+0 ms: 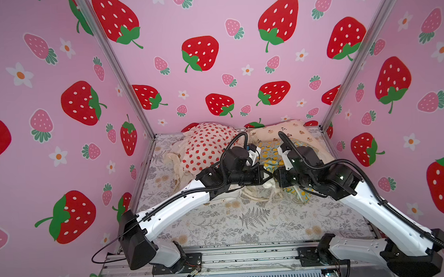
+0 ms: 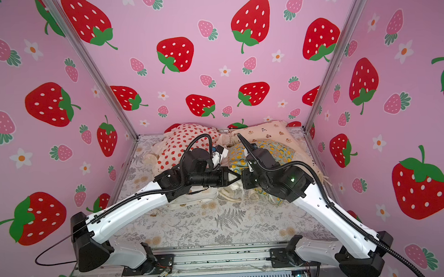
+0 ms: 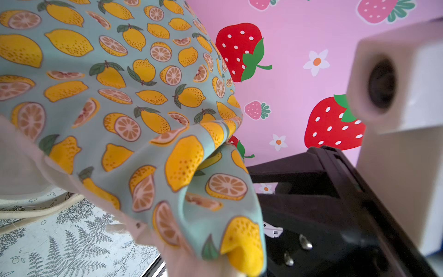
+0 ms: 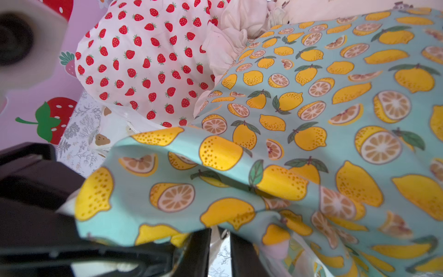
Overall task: Zip up pillowcases
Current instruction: Zip the zipper on the pillowcase.
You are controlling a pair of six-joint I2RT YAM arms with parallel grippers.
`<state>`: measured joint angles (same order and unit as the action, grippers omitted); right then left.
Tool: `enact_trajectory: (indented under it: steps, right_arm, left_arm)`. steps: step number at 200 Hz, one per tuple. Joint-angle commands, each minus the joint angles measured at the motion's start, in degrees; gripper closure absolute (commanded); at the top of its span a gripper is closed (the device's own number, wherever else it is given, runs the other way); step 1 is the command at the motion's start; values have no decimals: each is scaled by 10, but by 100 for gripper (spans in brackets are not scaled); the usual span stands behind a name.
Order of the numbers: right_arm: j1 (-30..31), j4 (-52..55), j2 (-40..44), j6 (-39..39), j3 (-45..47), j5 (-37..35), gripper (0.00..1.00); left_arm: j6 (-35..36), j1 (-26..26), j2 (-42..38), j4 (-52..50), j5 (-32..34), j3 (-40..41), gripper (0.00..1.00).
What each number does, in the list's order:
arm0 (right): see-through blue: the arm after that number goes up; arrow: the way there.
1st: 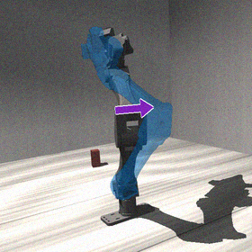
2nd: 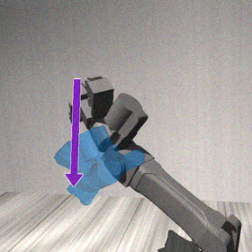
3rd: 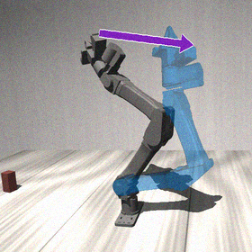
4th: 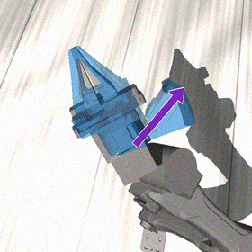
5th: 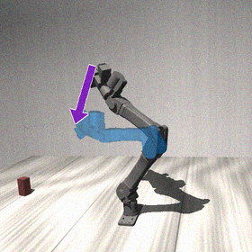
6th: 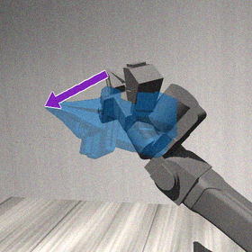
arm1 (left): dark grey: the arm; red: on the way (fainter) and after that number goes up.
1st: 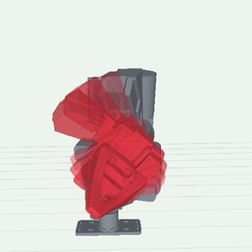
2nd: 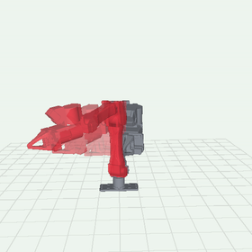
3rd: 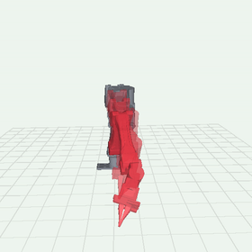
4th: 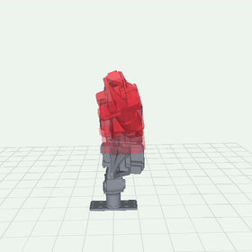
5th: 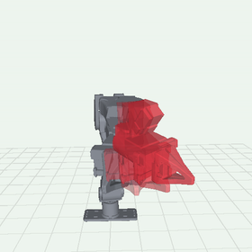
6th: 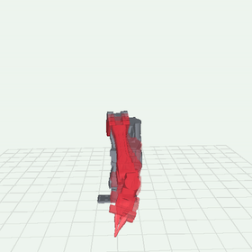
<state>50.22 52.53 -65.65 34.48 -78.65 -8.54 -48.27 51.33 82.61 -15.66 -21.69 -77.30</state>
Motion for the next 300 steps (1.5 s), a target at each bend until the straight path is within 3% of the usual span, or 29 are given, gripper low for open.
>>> enact_trajectory:
  steps: [1, 117, 210, 300]
  right_arm:
    - [-6, 1, 7, 2, 7, -8, 83]
    - [-7, 9, 12, -10, 4, -20, 97]
    - [-12, 76, 13, 53, -9, 36, 100]
    - [-38, 62, 63, 103, 72, 119, 100]
  left_arm:
    - [-3, -2, -19, 16, -15, 8, 100]
    - [-9, -11, -27, 20, -16, 18, 100]
    - [-22, -45, -69, 23, -4, 40, 100]
    - [-21, -108, -92, 11, 10, 34, 100]
